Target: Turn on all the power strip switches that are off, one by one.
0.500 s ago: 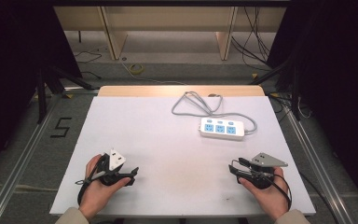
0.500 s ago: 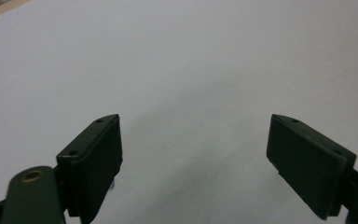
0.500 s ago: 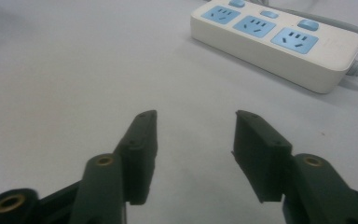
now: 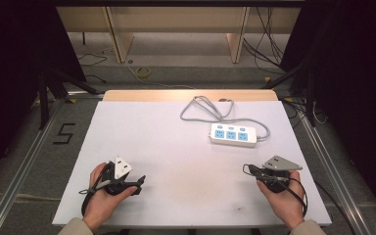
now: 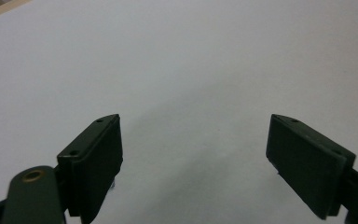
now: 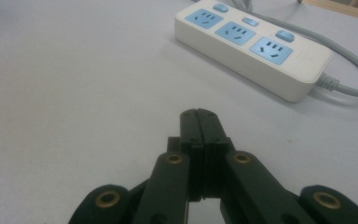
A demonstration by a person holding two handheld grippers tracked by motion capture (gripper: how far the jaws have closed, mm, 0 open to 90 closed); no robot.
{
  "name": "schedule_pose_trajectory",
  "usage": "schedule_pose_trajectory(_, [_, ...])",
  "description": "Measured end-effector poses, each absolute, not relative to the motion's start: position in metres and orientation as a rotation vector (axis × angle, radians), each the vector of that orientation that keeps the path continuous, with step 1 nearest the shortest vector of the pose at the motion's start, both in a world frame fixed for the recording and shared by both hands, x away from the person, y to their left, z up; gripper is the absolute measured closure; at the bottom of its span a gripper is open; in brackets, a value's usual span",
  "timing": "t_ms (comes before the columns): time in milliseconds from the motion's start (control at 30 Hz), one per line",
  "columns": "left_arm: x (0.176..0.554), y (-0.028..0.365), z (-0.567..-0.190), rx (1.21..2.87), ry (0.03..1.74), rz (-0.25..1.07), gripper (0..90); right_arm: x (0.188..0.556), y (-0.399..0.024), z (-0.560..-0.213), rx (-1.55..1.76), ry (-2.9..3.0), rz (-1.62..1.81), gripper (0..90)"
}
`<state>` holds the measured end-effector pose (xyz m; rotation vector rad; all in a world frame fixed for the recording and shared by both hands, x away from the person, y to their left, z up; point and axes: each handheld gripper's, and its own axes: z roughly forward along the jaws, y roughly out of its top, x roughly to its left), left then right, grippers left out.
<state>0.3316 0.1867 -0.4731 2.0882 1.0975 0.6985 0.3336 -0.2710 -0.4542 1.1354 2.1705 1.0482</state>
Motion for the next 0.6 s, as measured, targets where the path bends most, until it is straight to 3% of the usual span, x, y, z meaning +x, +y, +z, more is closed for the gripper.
schedule_pose_trajectory(600, [0.332, 0.187, -0.474, 2.09, 1.1, 0.695, 18.7, 0.362, -0.266, -0.439, 1.17, 2.167, 0.994, 90.0])
